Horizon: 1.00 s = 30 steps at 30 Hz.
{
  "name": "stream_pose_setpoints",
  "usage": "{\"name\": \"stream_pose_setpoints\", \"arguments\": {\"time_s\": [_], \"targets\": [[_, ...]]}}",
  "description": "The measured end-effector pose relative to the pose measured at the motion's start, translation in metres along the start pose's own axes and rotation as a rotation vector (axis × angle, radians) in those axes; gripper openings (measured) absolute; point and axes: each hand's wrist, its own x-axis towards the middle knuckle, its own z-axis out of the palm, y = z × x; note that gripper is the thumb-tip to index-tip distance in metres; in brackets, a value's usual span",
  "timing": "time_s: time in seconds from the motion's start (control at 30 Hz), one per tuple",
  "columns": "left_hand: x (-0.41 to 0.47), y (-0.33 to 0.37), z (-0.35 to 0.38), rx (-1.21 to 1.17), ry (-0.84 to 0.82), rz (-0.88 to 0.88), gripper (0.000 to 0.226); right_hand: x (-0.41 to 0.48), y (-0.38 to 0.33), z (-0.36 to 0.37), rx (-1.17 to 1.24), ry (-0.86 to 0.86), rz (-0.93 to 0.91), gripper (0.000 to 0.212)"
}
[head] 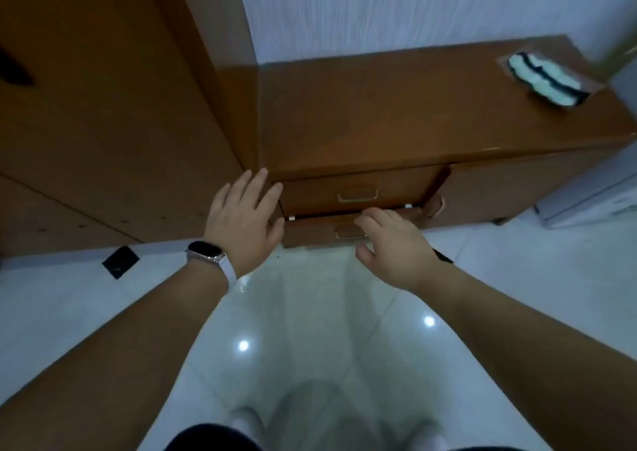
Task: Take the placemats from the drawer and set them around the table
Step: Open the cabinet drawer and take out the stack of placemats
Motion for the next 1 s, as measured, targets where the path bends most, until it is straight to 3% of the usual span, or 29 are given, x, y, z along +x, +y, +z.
{"name": "stream_pose_setpoints", "arguments": {"time_s": [0.3, 0.43, 0.7, 1.0], "targets": [[0.022, -0.046, 0.129, 0.218, 0.142, 0.094, 0.061, 0.072, 0.048, 0.117, -0.135, 0.112, -0.007, 0.052], [0.027, -0.054, 0.136, 0.265, 0.16, 0.104, 0.062, 0.097, 0.049, 0.132, -0.161, 0.17, 0.016, 0.056], [0.036, -0.047, 0.117, 0.263, 0.166, 0.064, 0.063, 0.109, 0.046, 0.132, -0.13, 0.084, 0.094, 0.058], [0.04, -0.034, 0.115, 0.238, 0.151, -0.008, 0.086, 0.077, 0.047, 0.149, -0.12, 0.19, 0.042, 0.052]]}}
